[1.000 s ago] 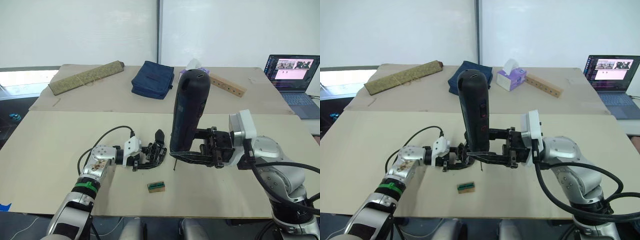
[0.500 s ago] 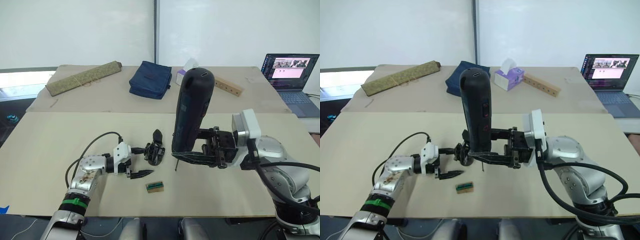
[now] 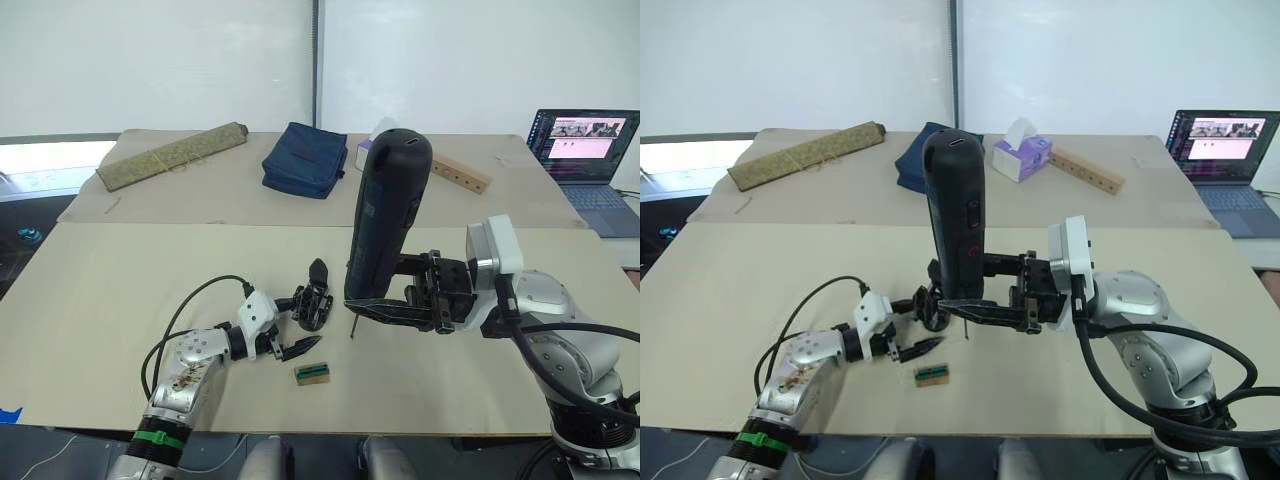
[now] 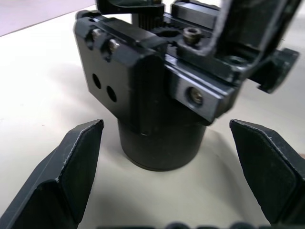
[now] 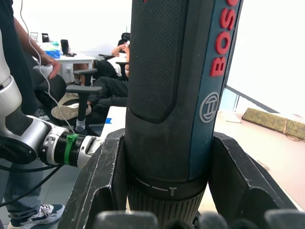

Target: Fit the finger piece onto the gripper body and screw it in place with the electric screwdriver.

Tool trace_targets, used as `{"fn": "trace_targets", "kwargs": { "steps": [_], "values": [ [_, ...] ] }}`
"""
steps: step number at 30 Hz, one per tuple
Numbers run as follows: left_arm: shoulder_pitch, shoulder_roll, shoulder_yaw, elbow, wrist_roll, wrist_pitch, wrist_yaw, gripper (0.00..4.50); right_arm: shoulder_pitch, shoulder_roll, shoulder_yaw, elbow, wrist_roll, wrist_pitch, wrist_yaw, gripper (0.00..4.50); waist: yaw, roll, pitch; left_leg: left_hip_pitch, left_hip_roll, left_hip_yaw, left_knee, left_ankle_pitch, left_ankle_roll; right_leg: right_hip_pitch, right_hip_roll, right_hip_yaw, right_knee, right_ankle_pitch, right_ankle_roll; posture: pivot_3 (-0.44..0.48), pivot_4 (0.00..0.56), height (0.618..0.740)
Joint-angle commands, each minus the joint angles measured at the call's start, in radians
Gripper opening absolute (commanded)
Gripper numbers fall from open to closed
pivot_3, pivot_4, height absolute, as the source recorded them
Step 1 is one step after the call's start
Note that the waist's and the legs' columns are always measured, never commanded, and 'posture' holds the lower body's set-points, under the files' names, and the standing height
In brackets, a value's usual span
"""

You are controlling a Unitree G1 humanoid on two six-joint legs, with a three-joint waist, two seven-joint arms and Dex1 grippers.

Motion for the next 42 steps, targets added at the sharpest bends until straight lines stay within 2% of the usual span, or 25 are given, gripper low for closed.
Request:
{"fn": "trace_targets", "kwargs": {
  "steps": [1, 9, 10, 12, 14, 18, 27, 34, 42],
  "values": [
    [-0.006, -0.015, -0.026, 0.010, 0.009, 0.010, 0.015, 4.48, -0.031, 0.005, -0.030, -0.033, 0.038, -0.003, -0.013, 1.95, 0.001, 0.000, 0.000, 0.000, 0.000, 0.000, 0.000, 0.000, 0.000, 0.000, 0.000, 0.000, 0.000, 0.000, 0.000, 0.000, 0.150, 0.740],
    [-0.045, -0.040, -0.061, 0.045, 0.018, 0.013, 0.012, 4.48, -0.037, 0.016, -0.035, -0.050, 0.051, 0.005, -0.053, 1.95, 0.011, 0.000, 0.000, 0.000, -0.001, 0.000, 0.000, 0.000, 0.000, 0.000, -0.001, 0.000, 0.000, 0.000, 0.000, 0.000, 0.150, 0.740],
    [-0.046, -0.040, -0.066, 0.047, 0.023, 0.014, 0.013, 3.95, -0.037, 0.016, -0.035, -0.051, 0.051, 0.005, -0.053, 1.95, 0.011, 0.000, 0.000, 0.000, -0.001, 0.000, 0.000, 0.000, 0.000, 0.000, -0.001, 0.000, 0.000, 0.000, 0.000, 0.000, 0.150, 0.740],
    [-0.044, -0.035, -0.065, 0.043, 0.023, 0.023, 0.014, 3.24, -0.044, 0.014, -0.036, -0.054, 0.056, 0.008, -0.059, 1.95, 0.011, 0.000, 0.000, 0.000, -0.001, 0.000, 0.000, 0.000, 0.000, 0.000, -0.001, 0.000, -0.001, 0.000, 0.000, 0.000, 0.150, 0.740],
    [-0.032, -0.021, -0.057, 0.036, 0.015, 0.027, 0.006, 2.34, -0.061, 0.017, -0.043, -0.058, 0.073, 0.018, -0.076, 1.95, 0.011, 0.000, 0.000, 0.000, -0.001, 0.000, 0.000, 0.000, 0.000, 0.000, -0.001, 0.000, 0.000, 0.000, 0.000, 0.000, 0.150, 0.740],
    [-0.022, -0.002, -0.056, 0.032, 0.013, 0.027, -0.007, 2.31, -0.123, 0.029, -0.046, -0.064, 0.125, 0.051, -0.116, 1.95, 0.006, 0.000, 0.000, 0.000, -0.001, 0.000, 0.000, 0.000, 0.000, 0.000, 0.000, 0.000, 0.000, 0.000, 0.000, 0.000, 0.150, 0.740],
    [-0.046, -0.012, -0.069, 0.037, 0.009, 0.037, -0.009, 2.31, -0.356, 0.101, -0.028, 0.005, 0.228, 0.140, -0.217, 1.95, 0.000, 0.000, 0.000, 0.000, 0.000, 0.000, 0.000, 0.000, 0.000, 0.000, 0.000, 0.000, 0.001, 0.000, 0.000, 0.000, 0.150, 0.740],
    [-0.047, -0.009, -0.073, 0.037, 0.006, 0.038, -0.013, 2.31, -0.434, 0.164, 0.033, 0.079, 0.142, 0.123, -0.197, 1.95, 0.001, 0.000, 0.000, 0.000, -0.001, 0.000, 0.000, 0.000, 0.000, 0.000, -0.001, -0.001, 0.001, 0.000, 0.000, 0.000, 0.150, 0.740],
    [-0.043, -0.006, -0.076, 0.027, 0.002, 0.044, -0.017, 2.31, -0.438, 0.211, 0.095, 0.129, 0.033, 0.085, -0.136, 1.95, 0.000, 0.000, 0.000, 0.000, -0.001, 0.000, 0.000, 0.000, 0.000, -0.001, -0.001, -0.001, 0.001, 0.000, 0.000, 0.000, 0.150, 0.740]
  ]
}}
